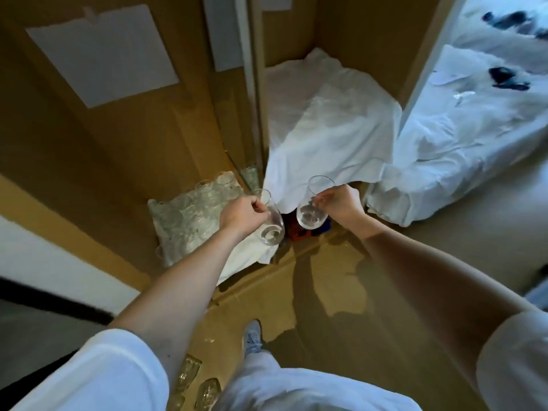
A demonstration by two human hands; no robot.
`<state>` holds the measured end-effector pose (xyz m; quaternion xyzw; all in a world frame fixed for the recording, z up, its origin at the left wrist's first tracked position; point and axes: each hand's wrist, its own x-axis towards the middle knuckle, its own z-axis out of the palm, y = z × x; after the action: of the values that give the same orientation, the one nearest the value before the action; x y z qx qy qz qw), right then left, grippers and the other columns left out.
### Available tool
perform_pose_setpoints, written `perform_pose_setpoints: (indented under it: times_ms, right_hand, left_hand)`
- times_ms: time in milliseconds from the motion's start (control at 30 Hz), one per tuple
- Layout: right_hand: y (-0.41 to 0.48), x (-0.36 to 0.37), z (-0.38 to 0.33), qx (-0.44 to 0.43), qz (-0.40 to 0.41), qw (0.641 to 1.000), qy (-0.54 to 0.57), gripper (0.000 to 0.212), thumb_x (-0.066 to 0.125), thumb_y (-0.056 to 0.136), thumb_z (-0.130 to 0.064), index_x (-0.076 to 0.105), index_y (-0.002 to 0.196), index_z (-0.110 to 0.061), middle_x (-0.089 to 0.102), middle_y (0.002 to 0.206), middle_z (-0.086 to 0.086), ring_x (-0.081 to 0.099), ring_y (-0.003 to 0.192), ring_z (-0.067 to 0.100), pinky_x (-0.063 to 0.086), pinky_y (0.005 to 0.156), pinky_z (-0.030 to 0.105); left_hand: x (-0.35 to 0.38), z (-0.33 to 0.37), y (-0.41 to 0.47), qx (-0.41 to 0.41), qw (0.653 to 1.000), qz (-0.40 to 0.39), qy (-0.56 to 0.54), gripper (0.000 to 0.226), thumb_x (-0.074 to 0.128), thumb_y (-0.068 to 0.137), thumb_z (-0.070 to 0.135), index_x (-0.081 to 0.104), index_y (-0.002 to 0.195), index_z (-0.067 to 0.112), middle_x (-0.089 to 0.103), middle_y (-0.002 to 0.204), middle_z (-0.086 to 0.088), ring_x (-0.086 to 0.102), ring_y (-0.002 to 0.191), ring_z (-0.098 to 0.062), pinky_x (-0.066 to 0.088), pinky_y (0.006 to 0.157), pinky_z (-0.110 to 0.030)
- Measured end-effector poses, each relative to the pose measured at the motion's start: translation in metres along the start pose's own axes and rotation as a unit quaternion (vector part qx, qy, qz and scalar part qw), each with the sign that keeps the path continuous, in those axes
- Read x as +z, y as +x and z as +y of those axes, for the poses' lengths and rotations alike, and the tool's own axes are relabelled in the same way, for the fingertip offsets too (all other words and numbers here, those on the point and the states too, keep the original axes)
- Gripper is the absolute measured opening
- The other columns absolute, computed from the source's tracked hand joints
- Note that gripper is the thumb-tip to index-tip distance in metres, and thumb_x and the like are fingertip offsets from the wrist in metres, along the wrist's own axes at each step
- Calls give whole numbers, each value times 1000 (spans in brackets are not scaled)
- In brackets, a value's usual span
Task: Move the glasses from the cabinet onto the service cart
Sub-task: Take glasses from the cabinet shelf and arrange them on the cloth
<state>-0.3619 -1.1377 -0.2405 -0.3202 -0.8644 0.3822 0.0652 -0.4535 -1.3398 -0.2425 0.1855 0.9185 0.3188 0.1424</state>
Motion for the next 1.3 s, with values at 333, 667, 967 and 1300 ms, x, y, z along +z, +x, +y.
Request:
perform_pose_setpoints:
  times_ms: [333,667,967,1300]
  right_hand:
    - [29,-102,39,79,123,989,-6,20,61,88,-20,76,100,-13,72,105,5,63,102,19,41,77,11]
    - [148,-170,0,31,218,975,15,16,63,85,-18,77,94,-14,73,102,6,63,102,21,39,91,23]
    - [267,-203,1,-35,171,982,69,15,69,82,-19,77,94,-19,74,99,0,64,101,14,40,85,14]
    - [363,-221,-3,-184,50,982,3,16,68,84,-18,76,97,-17,72,108,-1,62,105,15,32,75,2]
  left_hand:
    - [49,117,78,142,988,-51,24,11,66,75,34,58,70,28,69,78,14,67,73,-11,53,72,-30]
    - [25,214,201,212,977,-14,-18,13,72,76,34,66,75,22,71,77,6,69,72,-16,55,78,-35]
    - [31,250,280,141,985,66,-73,14,71,73,36,63,71,25,70,78,5,69,72,-21,57,73,-42]
    - [32,257,299,38,980,177,-85,19,69,79,22,58,66,29,69,77,5,68,72,-21,57,75,-37]
